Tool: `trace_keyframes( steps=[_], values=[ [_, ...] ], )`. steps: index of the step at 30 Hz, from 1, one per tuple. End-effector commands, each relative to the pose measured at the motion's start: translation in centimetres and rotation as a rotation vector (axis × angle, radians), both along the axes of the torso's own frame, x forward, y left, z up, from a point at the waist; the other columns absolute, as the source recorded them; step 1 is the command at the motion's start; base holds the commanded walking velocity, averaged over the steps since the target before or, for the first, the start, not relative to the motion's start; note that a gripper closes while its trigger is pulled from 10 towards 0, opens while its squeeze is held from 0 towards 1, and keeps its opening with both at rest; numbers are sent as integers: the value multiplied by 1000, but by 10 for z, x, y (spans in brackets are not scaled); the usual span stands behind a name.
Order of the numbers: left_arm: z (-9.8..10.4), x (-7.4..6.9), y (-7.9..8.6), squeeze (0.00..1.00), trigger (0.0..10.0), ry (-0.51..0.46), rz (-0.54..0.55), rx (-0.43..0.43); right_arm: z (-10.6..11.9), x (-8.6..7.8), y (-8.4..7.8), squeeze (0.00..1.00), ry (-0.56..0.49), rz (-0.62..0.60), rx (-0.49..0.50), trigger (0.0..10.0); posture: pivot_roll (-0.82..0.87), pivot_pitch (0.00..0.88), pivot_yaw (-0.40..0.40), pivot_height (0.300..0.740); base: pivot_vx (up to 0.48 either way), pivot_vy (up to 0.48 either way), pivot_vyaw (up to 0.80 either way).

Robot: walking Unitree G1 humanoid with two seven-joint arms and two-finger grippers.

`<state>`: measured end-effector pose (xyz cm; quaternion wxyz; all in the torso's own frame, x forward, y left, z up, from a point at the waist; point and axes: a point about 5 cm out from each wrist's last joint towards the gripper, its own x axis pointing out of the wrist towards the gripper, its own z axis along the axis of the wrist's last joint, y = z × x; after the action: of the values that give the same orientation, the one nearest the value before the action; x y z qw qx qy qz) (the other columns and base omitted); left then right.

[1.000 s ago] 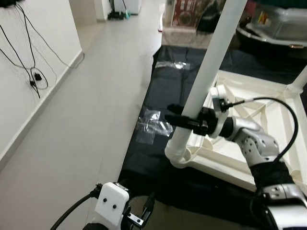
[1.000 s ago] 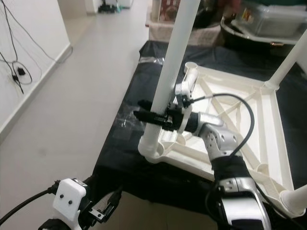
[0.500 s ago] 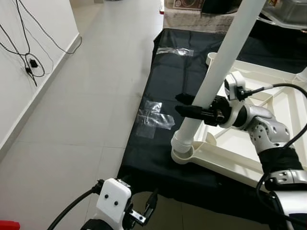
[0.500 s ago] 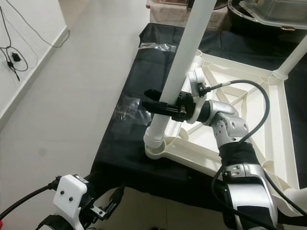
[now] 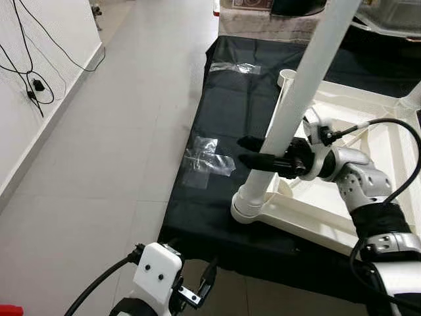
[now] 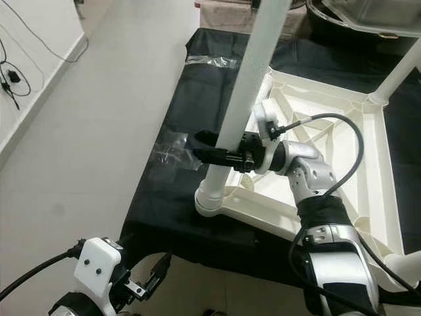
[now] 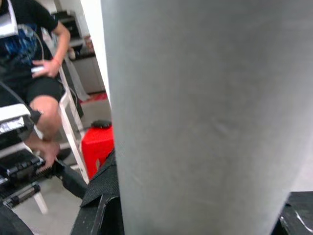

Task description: Building children table

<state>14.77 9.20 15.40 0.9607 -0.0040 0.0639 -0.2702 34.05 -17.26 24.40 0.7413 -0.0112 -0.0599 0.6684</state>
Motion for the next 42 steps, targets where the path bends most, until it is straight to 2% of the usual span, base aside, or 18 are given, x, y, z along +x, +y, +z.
trace_keyframes(
  steps=[1,5,11,17,23,26,29,32,37,40,42],
  values=[
    [-5,0,-1,0,10000,20,-4,24,-28,0,2,0,48,-41,-155,10000,137,217,-80,740,0,0,0],
    [-6,2,-2,0,10000,10,-10,32,-19,-2,10,0,-7,-15,-175,10000,134,200,-88,740,0,0,0],
    [-8,4,-3,0,10000,5,-9,35,-15,-6,16,0,-30,39,-185,10000,128,185,-91,740,0,0,0],
    [-10,6,-4,0,10000,2,-8,38,-28,-4,21,0,-17,14,-203,10000,130,170,-96,740,0,0,0],
    [-10,6,-4,0,10000,0,-9,41,-39,-10,21,0,0,-12,-190,10000,130,166,-94,740,0,0,0],
    [-12,7,-4,0,10000,3,-12,41,-44,-8,18,0,8,-133,-189,10000,125,157,-90,740,0,0,0],
    [-12,7,-4,0,10000,3,-12,40,-45,-8,17,0,10,-149,-183,10000,125,157,-90,740,0,0,0],
    [-13,7,-4,0,10000,3,-14,41,-48,-7,15,0,18,-214,-168,10000,123,153,-87,740,0,0,0],
    [-13,8,-3,0,10000,1,-15,46,-55,-7,12,0,20,-381,-159,10000,122,154,-83,740,0,0,0],
    [-13,8,-3,0,10000,1,-15,46,-55,-7,12,0,20,-381,-159,10000,122,154,-83,740,0,0,0],
    [-14,9,-3,0,10000,1,-17,46,-57,-6,13,0,50,-522,-135,10000,118,159,-78,740,0,0,0]
  ],
)
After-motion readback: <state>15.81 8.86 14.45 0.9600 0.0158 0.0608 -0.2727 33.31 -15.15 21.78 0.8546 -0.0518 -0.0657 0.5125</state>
